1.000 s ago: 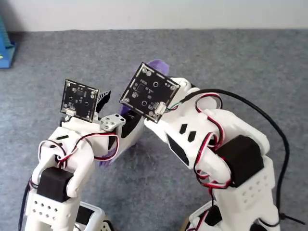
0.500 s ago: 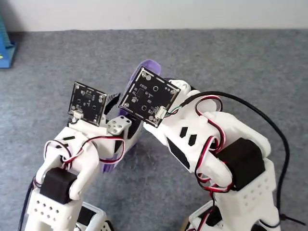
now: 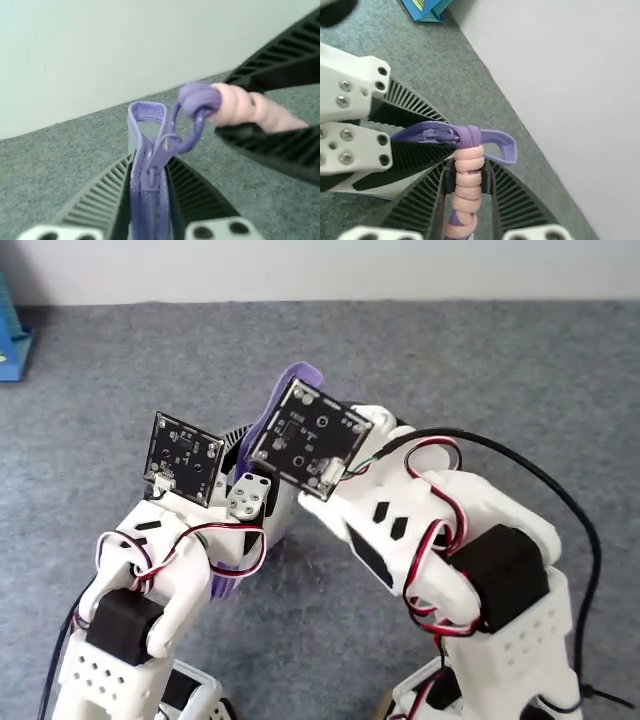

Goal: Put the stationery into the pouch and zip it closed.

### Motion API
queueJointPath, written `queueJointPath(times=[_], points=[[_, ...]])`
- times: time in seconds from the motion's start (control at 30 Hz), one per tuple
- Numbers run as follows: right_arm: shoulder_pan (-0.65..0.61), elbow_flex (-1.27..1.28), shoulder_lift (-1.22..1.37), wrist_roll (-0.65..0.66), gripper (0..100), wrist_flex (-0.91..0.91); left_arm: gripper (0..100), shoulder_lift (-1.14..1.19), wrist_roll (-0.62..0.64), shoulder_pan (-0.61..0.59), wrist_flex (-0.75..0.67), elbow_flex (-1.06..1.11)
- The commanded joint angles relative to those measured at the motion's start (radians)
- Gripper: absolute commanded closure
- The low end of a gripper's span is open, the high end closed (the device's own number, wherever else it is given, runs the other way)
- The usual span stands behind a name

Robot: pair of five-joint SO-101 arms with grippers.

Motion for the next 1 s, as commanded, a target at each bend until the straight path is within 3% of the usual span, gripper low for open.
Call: queueJointPath(times=[0.0, 0.37, 0.97], points=[[0.054, -0.046, -0.028, 0.003, 99.1, -0.008, 98, -0.014, -0.009, 0.002, -0.018, -0.053], [0.245, 0.041, 0.045, 0.0, 99.1, -0.2, 99, -0.049, 0.032, 0.005, 0.144, -0.053], [0.298, 0.049, 0.177, 0.006, 99.1, -0.292, 99, -0.605, -0.006, 0.028, 0.164, 0.292]])
